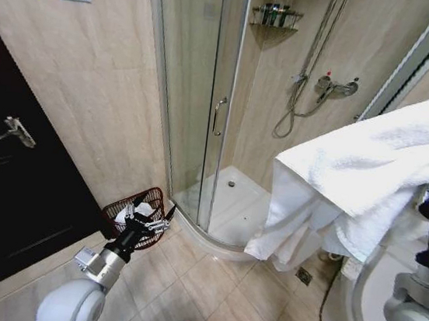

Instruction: Discard the used towel into the hamper.

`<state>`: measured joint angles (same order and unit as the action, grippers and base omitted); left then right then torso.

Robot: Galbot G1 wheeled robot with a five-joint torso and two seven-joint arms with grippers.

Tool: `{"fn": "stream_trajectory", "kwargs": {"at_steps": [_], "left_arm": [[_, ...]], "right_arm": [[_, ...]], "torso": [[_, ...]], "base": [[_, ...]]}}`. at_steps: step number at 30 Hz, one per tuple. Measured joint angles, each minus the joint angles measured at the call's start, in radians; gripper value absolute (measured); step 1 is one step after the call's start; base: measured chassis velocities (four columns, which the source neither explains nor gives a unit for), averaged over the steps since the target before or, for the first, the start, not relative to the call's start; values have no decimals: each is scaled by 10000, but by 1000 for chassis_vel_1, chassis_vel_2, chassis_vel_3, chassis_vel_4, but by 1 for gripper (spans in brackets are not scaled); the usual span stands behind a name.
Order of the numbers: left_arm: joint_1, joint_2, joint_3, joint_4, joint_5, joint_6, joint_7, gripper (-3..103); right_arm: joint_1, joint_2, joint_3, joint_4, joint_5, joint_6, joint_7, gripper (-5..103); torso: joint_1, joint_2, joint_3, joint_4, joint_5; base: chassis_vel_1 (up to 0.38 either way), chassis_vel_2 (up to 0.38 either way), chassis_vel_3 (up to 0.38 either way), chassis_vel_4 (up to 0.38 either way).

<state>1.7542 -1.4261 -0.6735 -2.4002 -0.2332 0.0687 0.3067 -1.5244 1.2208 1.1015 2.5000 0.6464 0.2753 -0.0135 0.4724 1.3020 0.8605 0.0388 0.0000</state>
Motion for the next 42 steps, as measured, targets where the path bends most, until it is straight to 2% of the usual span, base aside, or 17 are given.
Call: {"fn": "stream_trajectory", "kwargs": {"at_steps": [3,7,20,42], "left_arm": [[0,0,0,0,0,-1,0,100],[0,0,1,0,0,0,0,100],[0,-1,0,0,0,0,0,100],[0,-1,0,0,0,-1,0,100]], "right_arm": [[0,17,-11,0,-3,13,-20,22],[8,11,-30,0,-2,69,-37,22],[37,-33,4,0,106,152,-329,22],[153,-27,-79,0,-113,36,-168,22]], "torso": [[108,229,120,0,0],[144,294,149,0,0],[128,256,125,0,0],[91,179,83,1,0]], "base": [[0,0,0,0],[0,0,0,0],[0,0,0,0],[59,60,60,59]]}}
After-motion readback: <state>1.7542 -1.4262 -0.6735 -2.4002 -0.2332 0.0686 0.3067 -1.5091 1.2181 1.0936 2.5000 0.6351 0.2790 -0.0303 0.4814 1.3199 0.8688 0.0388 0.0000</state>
